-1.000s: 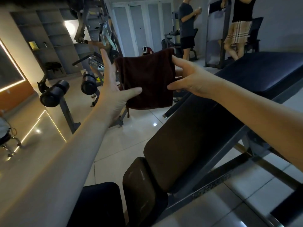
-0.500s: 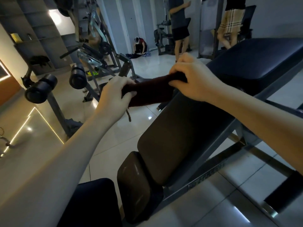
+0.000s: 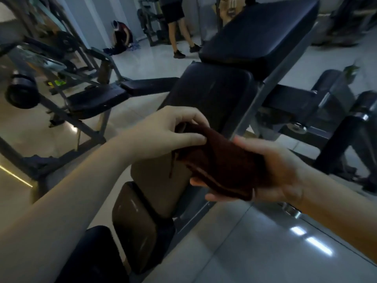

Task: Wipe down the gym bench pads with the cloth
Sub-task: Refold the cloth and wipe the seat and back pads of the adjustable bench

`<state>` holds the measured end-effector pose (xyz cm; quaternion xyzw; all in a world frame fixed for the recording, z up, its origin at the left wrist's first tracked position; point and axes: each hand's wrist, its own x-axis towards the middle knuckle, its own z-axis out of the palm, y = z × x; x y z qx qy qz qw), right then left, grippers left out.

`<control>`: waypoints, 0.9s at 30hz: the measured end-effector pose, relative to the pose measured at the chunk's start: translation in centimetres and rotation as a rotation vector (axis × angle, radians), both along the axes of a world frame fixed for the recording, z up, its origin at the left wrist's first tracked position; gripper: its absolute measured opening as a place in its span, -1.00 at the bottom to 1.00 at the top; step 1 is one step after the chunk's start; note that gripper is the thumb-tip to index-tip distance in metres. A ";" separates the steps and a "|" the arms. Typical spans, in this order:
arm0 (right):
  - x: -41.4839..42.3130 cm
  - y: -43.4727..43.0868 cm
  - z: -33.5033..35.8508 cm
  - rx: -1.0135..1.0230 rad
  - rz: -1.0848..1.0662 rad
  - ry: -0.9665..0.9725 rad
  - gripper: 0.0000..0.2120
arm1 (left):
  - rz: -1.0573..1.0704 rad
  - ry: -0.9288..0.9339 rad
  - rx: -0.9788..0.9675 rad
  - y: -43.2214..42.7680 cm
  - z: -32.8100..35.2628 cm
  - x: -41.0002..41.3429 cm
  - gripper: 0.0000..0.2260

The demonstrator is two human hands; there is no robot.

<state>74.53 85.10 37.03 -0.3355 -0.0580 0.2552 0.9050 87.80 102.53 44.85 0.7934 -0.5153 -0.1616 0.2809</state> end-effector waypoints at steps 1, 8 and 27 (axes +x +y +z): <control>-0.6 -0.1 -0.8 0.037 -0.016 -0.027 -0.53 | -0.025 -0.066 0.021 -0.7 -0.5 0.1 -0.79; -2.7 -1.7 -3.3 -0.068 -0.956 -0.011 -0.50 | 0.015 -0.685 -0.047 -3.3 -5.5 3.4 -0.44; 10.4 4.2 -8.4 -0.799 -1.674 -0.320 -0.46 | 0.043 -0.587 -0.281 -3.8 -12.5 5.4 -0.53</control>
